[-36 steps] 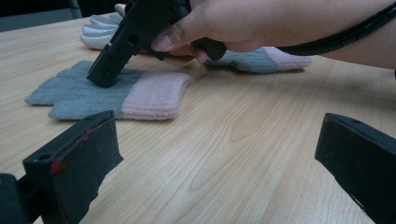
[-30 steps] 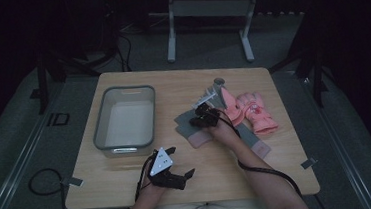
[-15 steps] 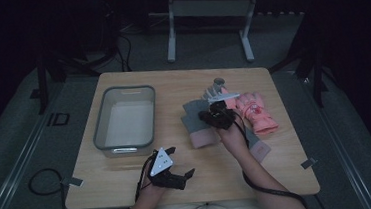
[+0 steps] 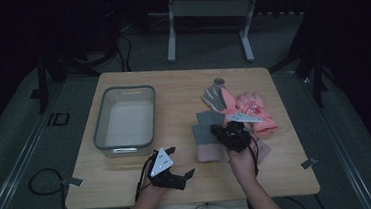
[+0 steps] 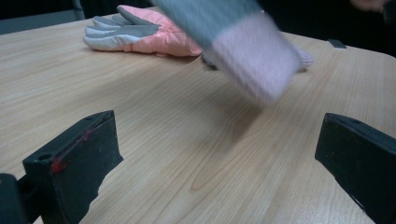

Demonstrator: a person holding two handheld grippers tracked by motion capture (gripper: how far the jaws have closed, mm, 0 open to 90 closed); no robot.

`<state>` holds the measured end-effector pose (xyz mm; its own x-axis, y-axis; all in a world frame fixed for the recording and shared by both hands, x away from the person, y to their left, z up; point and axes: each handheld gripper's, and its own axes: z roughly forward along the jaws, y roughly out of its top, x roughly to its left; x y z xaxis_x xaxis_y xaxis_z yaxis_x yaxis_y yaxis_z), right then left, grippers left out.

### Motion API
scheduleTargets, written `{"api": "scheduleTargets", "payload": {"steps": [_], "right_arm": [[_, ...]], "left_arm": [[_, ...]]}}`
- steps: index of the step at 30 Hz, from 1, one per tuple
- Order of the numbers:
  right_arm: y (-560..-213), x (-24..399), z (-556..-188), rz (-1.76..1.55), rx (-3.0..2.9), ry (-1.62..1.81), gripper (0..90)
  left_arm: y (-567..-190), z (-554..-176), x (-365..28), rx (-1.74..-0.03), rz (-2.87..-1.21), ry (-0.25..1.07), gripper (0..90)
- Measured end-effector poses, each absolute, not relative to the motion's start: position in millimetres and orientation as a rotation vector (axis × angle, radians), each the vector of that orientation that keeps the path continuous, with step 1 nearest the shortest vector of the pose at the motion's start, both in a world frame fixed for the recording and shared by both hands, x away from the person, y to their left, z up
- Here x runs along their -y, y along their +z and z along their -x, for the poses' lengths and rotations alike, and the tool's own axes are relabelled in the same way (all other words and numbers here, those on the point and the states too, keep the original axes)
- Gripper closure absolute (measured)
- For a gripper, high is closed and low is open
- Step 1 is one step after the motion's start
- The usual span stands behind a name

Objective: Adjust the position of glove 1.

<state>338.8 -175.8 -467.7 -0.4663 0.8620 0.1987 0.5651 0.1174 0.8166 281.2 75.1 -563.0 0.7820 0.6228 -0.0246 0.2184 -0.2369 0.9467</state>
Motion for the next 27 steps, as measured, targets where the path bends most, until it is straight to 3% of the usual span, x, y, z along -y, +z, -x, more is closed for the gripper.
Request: {"api": "scheduleTargets", "payload": {"steps": [11, 27], "right_arm": [[-524, 163, -332, -1.533, -2.116, 1.253, 86.7], [-559, 161, -339, -1.565, -2.12, 1.162, 81.5]], "left_arm": [[-563, -281, -75, -0.648, -1.809, 0.431, 0.0], [-563, -281, -75, -0.65, -1.809, 0.429, 0.0]]}}
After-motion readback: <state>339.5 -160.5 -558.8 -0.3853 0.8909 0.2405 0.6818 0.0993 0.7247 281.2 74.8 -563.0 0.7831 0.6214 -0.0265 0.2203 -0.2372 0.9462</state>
